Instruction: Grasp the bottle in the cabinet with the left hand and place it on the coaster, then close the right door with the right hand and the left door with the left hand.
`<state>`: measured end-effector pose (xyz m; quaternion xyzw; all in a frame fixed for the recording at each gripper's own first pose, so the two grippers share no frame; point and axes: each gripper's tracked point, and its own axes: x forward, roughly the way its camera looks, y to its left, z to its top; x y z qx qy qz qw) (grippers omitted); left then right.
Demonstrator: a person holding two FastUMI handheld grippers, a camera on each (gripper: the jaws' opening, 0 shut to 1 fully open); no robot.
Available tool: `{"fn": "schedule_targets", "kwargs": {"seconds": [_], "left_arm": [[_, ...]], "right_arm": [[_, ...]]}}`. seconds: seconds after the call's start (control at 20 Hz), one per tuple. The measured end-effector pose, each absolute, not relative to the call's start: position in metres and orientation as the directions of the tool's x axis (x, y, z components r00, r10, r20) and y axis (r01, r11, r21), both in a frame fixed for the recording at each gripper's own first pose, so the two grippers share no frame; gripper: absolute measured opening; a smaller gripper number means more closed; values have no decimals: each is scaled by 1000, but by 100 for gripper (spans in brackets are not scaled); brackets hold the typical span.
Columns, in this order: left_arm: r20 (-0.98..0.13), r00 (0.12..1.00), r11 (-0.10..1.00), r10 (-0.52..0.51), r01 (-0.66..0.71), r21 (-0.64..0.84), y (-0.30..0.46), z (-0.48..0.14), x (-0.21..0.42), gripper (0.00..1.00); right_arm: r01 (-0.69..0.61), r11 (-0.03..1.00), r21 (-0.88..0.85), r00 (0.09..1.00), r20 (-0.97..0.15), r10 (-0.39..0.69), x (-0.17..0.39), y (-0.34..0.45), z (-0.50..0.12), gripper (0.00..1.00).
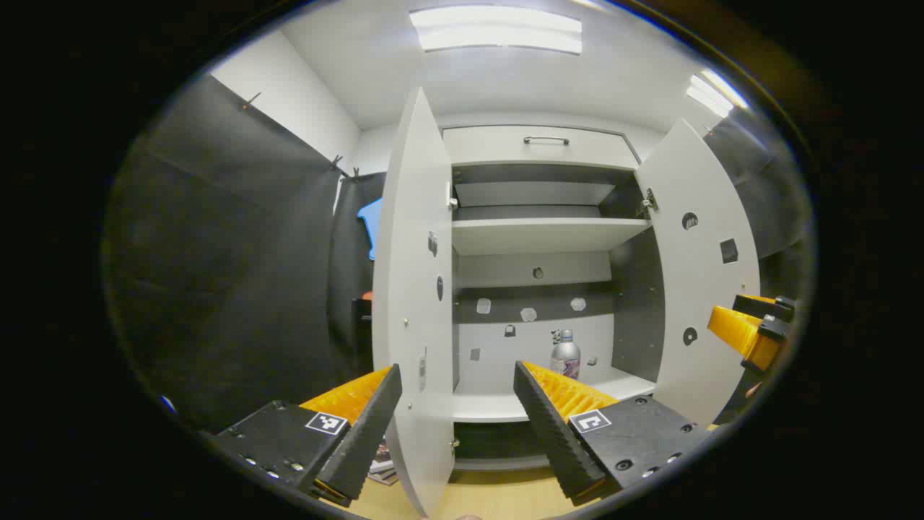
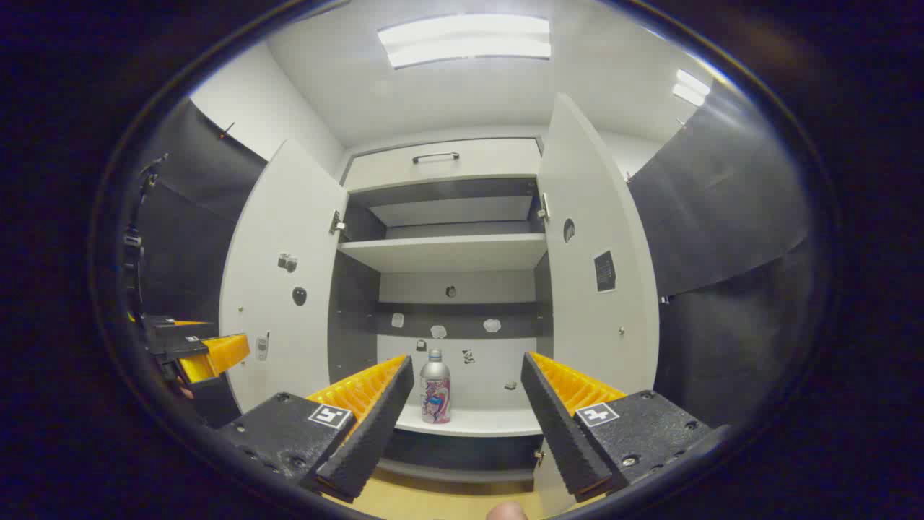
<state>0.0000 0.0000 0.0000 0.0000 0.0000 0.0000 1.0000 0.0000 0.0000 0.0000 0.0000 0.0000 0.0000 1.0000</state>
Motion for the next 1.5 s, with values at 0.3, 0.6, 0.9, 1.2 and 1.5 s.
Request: {"fn": "schedule_targets", "kwargs": {"seconds": [0.3,0.6,0.9,1.2,1.5], "left_arm": [[-11,1000,1000,-13,13,-9,-13,-5,4,100],[-24,999,999,-30,29,-14,-23,-11,7,96],[-37,995,996,-88,87,-22,-47,-20,19,100],[-47,985,986,-164,162,-41,-81,-29,46,100],[-73,966,969,-248,247,-20,-124,-50,86,96]], "right_arm": [[9,1000,-1,1000,-2,-9,2,-16,-1,97],[10,1000,-8,1000,-14,-10,6,-23,-4,97],[-14,1000,4,1000,-27,14,4,-26,-6,98],[40,999,13,999,19,-40,-3,-51,7,98],[93,996,-18,996,18,-92,-14,-70,5,98]]}}
